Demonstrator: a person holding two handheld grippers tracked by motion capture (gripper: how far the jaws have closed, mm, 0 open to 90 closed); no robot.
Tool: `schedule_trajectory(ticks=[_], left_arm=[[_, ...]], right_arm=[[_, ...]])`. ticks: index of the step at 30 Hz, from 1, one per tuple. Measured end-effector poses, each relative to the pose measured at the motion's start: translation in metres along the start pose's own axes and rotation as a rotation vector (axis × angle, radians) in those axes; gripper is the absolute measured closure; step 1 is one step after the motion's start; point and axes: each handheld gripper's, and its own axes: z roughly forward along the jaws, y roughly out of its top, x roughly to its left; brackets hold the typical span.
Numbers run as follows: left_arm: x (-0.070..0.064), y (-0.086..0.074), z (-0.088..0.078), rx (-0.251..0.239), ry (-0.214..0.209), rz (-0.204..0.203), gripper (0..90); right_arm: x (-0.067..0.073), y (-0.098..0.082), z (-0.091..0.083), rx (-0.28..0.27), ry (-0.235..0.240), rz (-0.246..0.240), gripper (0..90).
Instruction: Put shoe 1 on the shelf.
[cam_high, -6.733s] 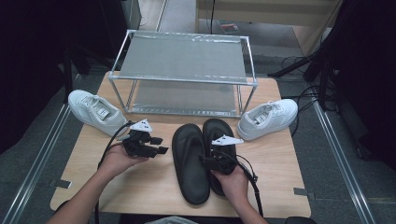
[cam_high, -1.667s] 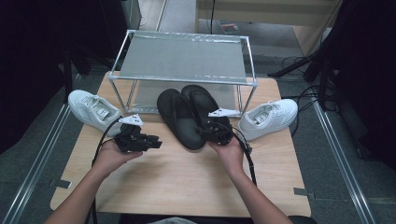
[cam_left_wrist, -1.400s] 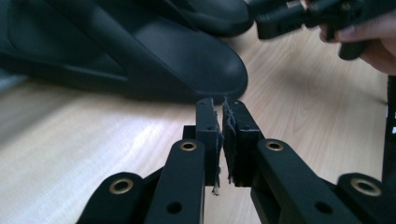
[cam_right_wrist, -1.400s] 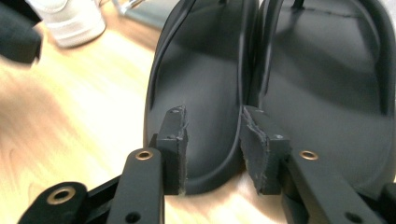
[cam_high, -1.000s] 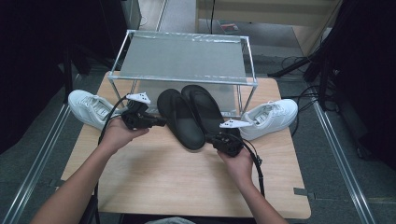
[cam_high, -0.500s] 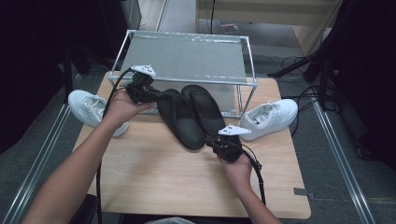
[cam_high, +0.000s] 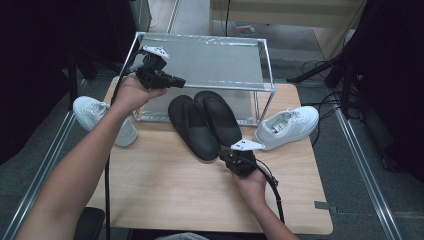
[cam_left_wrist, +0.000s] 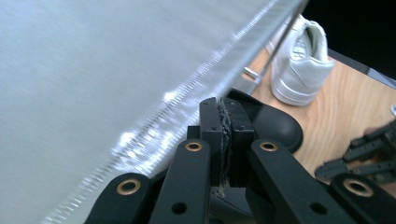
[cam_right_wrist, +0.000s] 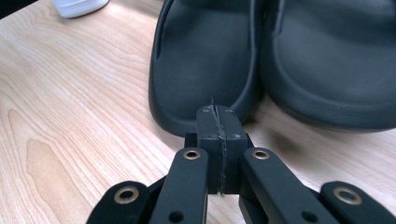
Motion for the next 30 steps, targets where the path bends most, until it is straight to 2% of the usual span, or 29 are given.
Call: schedule_trajectory(ticks=[5, 8, 10, 14, 19, 24, 30], left_arm=[[0.005, 0.004, 0.005, 0.017, 0.028, 0.025, 87.6], [0.010, 0.003, 0.011, 0.036, 0.033, 0.019, 89.3], [0.014, 0.002, 0.014, 0.024, 0.023, 0.011, 89.8], [0.017, 0.001, 0.017, 0.020, 0.023, 0.004, 90.0], [0.023, 0.000, 0.018, 0.038, 0.018, 0.003, 89.9], [0.020, 0.002, 0.020, 0.051, 0.040, 0.035, 89.9], [0.020, 0.001, 0.021, 0.044, 0.047, 0.029, 90.0]], right_arm=[[-0.003, -0.002, 0.008, 0.048, 0.036, -0.009, 90.0], [-0.006, -0.003, 0.012, 0.072, 0.045, 0.007, 90.0], [-0.006, -0.003, 0.014, 0.078, 0.047, -0.001, 90.0], [-0.004, -0.002, 0.018, 0.079, 0.035, -0.013, 90.0], [-0.003, 0.000, 0.022, 0.073, 0.034, -0.019, 90.0], [-0.003, 0.001, 0.026, 0.063, 0.036, -0.009, 90.0], [0.003, 0.007, 0.034, 0.074, 0.047, -0.015, 90.0]])
